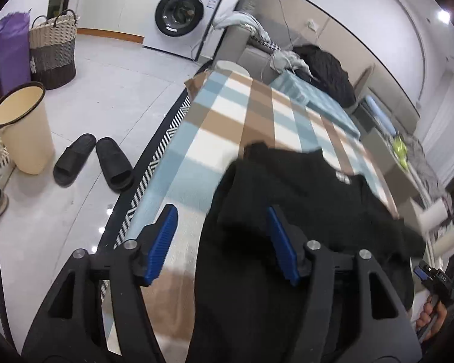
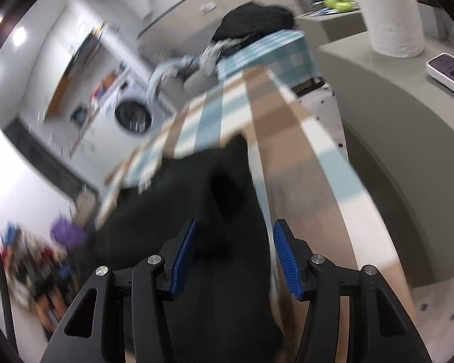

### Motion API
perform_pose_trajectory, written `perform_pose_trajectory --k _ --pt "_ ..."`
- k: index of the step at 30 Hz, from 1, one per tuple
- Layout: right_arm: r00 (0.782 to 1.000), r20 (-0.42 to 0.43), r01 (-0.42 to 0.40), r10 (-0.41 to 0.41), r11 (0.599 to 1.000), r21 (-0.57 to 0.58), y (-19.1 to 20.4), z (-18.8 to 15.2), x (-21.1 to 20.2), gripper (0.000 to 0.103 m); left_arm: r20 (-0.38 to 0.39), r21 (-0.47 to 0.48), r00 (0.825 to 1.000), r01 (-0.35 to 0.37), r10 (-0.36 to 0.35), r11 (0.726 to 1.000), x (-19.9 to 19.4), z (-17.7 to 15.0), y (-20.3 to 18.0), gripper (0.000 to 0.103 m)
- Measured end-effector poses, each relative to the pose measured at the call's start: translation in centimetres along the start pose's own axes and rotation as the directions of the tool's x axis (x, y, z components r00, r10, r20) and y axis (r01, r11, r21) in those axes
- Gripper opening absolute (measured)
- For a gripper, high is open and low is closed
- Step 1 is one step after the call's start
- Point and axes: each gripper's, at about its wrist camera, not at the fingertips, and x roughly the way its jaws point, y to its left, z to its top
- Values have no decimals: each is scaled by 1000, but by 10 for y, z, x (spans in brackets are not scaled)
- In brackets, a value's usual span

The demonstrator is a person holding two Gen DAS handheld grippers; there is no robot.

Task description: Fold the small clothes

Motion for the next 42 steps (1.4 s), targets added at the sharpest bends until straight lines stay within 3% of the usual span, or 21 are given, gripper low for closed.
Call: perform_pose_trajectory --k 2,7,12,16,22,23,25,28,33,35,36,40,42 --pt "999 -40 12 -14 998 -54 1 -17 -2 53 0 20 1000 12 -12 1000 -11 -13 0 68" --pt "995 -96 11 -26 989 -147 11 -54 -8 54 -67 141 998 21 -12 990 -21 -51 -12 69" --pt "995 -69 50 -66 976 -212 18 -65 -6 53 -106 225 994 13 11 974 -15 -79 -25 69" --pt "994 -66 75 -92 972 -222 18 -68 -3 53 -111 276 991 -35 68 960 -12 -95 -33 69" --pt "994 -42 87 -98 973 -213 14 -79 -12 53 -108 297 990 -53 88 953 -16 -105 -33 69" --pt "994 -31 92 -101 971 -221 15 -81 -12 52 -108 300 990 -51 87 953 -17 -106 -34 69" --pt "995 -21 91 -98 968 -236 19 -85 -11 30 -103 304 991 -49 84 951 -17 -105 -34 69" --pt "996 18 92 -90 957 -276 27 -89 -15 18 -98 307 991 -52 86 950 -17 -105 -33 69" --pt "989 -2 138 -146 940 -312 25 -93 -19 20 -98 310 991 -58 93 949 -19 -103 -32 69" --pt "986 -2 157 -168 928 -338 31 -94 -22 27 -87 312 990 -76 108 947 -21 -102 -33 69" --pt "984 8 169 -177 925 -340 34 -93 -26 36 -76 317 991 -80 110 945 -24 -101 -35 69" --pt "979 65 204 -195 902 -381 54 -97 -44 39 -41 345 997 -49 67 937 -41 -103 -52 69" --pt "984 67 180 -167 896 -405 66 -100 -49 40 -38 365 999 -21 37 931 -46 -107 -64 69"
